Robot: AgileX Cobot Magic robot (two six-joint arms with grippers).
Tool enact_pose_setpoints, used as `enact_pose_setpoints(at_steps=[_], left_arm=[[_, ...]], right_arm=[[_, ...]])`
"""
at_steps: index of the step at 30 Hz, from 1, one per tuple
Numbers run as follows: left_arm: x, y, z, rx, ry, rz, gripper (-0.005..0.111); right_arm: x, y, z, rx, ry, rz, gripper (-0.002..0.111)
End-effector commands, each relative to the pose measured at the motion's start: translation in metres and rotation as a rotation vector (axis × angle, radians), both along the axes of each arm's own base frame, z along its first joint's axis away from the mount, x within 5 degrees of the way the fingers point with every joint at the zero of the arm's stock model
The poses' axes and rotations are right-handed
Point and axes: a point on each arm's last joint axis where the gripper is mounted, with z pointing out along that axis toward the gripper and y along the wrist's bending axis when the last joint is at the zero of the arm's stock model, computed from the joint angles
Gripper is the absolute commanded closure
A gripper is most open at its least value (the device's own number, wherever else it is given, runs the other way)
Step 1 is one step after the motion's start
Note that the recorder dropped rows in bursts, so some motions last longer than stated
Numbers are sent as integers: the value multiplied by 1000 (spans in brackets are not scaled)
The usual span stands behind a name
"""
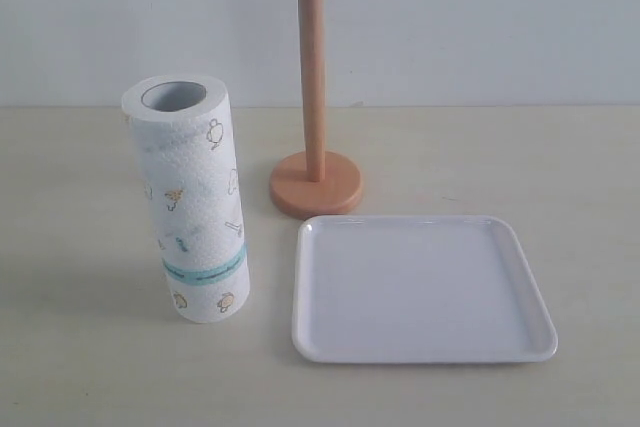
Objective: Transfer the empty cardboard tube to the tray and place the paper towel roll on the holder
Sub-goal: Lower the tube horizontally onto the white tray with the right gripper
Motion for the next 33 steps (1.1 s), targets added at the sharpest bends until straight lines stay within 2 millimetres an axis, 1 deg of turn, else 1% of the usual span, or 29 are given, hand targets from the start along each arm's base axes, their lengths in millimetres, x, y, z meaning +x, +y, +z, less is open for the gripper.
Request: enact_pose_setpoints(at_steps=[1,3,6,9,12,15,16,17,18,19,20,21,22,23,24,25,26,28,32,33], left_arm=[[0,0,-1,0,-4,4,103],[0,0,-1,0,-4,4,103],[0,0,-1,0,-4,4,103],[0,0,-1,0,-4,4,103],[0,0,-1,0,-4,4,103],[0,0,-1,0,-4,4,103],[0,0,-1,0,-4,4,103],[0,0,-1,0,-4,4,103],[0,0,-1,0,-4,4,103],[0,0,-1,0,-4,4,103],[0,0,-1,0,-4,4,103],[0,0,-1,0,-4,4,103],[0,0,-1,0,-4,4,103],[0,0,-1,0,-4,4,103],[0,0,-1,0,-4,4,103],[0,0,-1,0,-4,4,103],[0,0,-1,0,-4,4,103],[0,0,-1,0,-4,4,103],[0,0,-1,0,-4,4,103],[0,0,-1,0,-4,4,103]], right_arm=[[-40,-31,-11,14,-19,24,109],[-56,-44,-20,40,-26,34,109],[-82,-63,-43,46,-34,55,109],[-97,-76,-82,15,10,62,109],[-101,-79,-126,-35,82,67,109],[-100,-77,-162,-79,155,70,109],[-98,-76,-170,-86,177,68,109],[-93,-71,-188,-144,210,67,109],[-89,-69,-193,-177,220,65,109],[-80,-63,-202,-261,250,63,109],[-76,-59,-204,-301,254,71,109],[-65,-49,-210,-413,269,103,109],[-60,-44,-213,-462,279,122,109],[-48,-33,-220,-590,324,169,109],[-42,-27,-225,-656,359,203,109],[-33,-14,-234,-792,429,302,109],[-28,-5,-239,-895,458,402,109],[-12,13,-248,-1045,488,536,109],[25,41,-265,-1235,581,628,109],[31,46,-270,-1260,596,646,109]])
